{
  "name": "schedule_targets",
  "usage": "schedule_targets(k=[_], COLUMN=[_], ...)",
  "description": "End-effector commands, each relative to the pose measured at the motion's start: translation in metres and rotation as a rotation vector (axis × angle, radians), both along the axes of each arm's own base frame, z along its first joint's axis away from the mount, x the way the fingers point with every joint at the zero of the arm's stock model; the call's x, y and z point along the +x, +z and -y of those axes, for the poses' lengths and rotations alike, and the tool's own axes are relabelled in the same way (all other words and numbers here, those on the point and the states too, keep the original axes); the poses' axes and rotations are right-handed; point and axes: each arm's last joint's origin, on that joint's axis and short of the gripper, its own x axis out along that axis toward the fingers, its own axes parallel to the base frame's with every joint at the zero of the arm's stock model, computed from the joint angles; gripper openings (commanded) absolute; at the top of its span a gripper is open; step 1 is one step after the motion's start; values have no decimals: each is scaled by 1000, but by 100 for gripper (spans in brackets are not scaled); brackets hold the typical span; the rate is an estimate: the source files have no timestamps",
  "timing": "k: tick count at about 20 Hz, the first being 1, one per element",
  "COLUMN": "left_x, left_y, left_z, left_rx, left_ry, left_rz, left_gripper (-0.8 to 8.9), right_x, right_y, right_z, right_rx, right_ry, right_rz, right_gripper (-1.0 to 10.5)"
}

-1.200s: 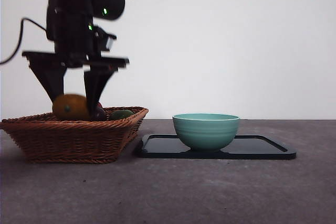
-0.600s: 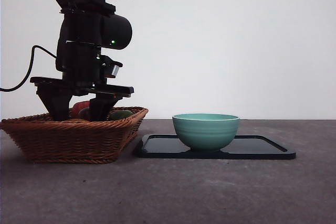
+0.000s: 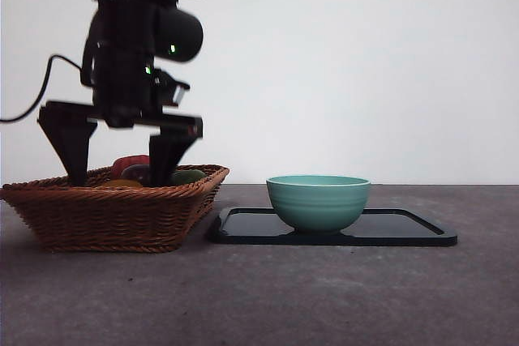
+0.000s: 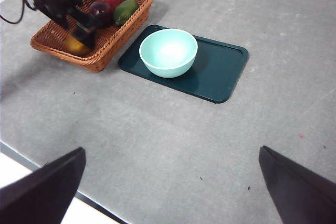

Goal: Pick up the wifruite, put it on the bowl, pick up the plate, put it on desk

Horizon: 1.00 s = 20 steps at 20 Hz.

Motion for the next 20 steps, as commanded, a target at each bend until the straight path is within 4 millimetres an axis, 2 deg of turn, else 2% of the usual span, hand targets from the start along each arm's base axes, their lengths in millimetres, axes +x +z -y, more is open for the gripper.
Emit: schedule_targets(k=[1,2,3,6,11,15,20], left_x=[-10,-17,-31,-64,-140,-203,-282], left_y=[39,54,77,121,189,220,233], left_z=[-3,-6,-12,-24,-55,-83,-120], left_rx=[-45,-66,-113,-221,-382,-450,-624], left_ry=[-28,-34,-49,-111,-219,-310,-514], left_rz=[100,129,160,233,406,529,674], left_gripper=[596,595,595,595,595,595,594], right_x=[-1,-1,-1,-1,-1,-1,-1], right_y=[3,3,3,3,3,3,3], right_z=[0,0,0,0,0,0,0], right_rx=[19,19,19,19,16,16,16], right_ry=[0,0,0,0,2,2,2], right_rz=[12,11,11,12,13,13,13], right_gripper=[588,588,588,588,588,588,588])
